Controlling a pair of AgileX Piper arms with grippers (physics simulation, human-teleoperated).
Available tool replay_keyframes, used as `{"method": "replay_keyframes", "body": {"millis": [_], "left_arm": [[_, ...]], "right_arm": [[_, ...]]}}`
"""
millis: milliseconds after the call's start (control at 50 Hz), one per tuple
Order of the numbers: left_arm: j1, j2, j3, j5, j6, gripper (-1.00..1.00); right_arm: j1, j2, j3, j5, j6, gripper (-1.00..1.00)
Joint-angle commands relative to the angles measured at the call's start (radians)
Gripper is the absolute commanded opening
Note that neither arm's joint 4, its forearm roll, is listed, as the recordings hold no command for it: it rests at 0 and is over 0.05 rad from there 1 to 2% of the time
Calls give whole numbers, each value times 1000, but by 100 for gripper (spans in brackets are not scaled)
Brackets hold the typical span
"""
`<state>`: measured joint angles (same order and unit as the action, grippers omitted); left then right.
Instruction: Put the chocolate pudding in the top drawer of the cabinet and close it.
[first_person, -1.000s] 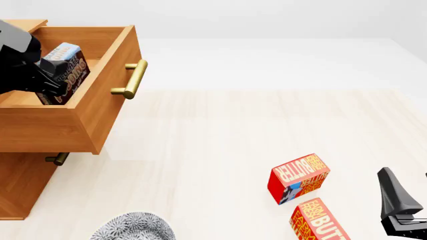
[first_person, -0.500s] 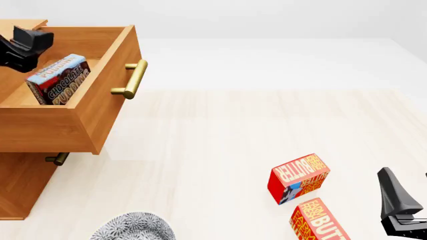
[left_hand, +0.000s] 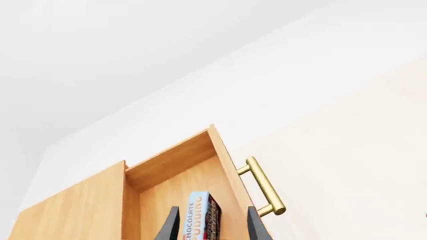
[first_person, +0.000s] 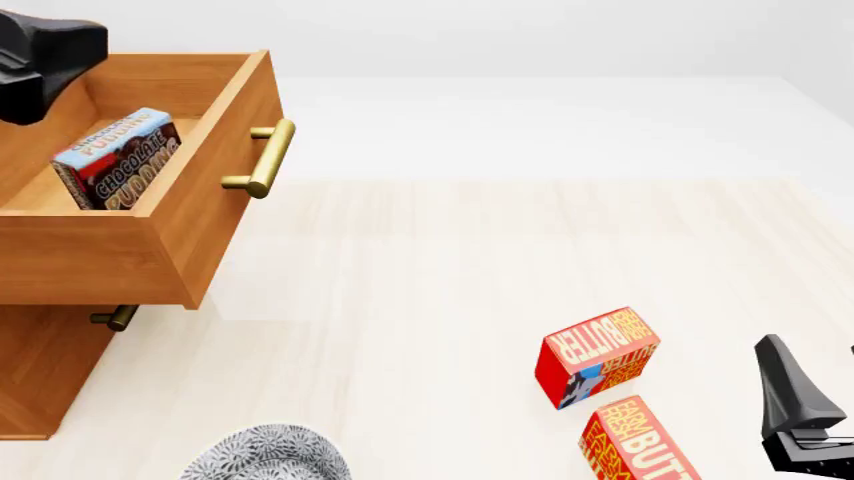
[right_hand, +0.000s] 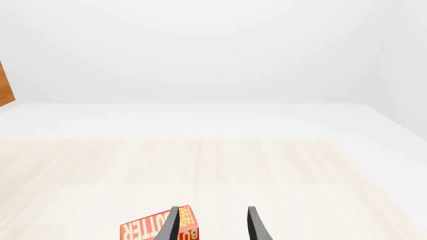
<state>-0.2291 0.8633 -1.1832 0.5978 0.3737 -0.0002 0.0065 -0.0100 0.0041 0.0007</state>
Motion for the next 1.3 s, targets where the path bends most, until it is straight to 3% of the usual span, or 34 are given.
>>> {"method": "replay_keyframes", "body": {"millis": [20, 420, 680, 980, 1300], "left_arm": [[-86, -24, -39, 37, -25, 100], [-211, -41, -57, 78, -37, 100], [-281, -33, -8, 39, -76, 100], [-323, -25, 125, -53, -40, 100], [-390, 40, 224, -165, -54, 100]], "right_arm": [[0, 0, 0, 0, 0, 100], [0, 0, 0, 0, 0, 100], [0, 0, 0, 0, 0, 100], [0, 0, 0, 0, 0, 100], [0, 0, 0, 0, 0, 100]]}}
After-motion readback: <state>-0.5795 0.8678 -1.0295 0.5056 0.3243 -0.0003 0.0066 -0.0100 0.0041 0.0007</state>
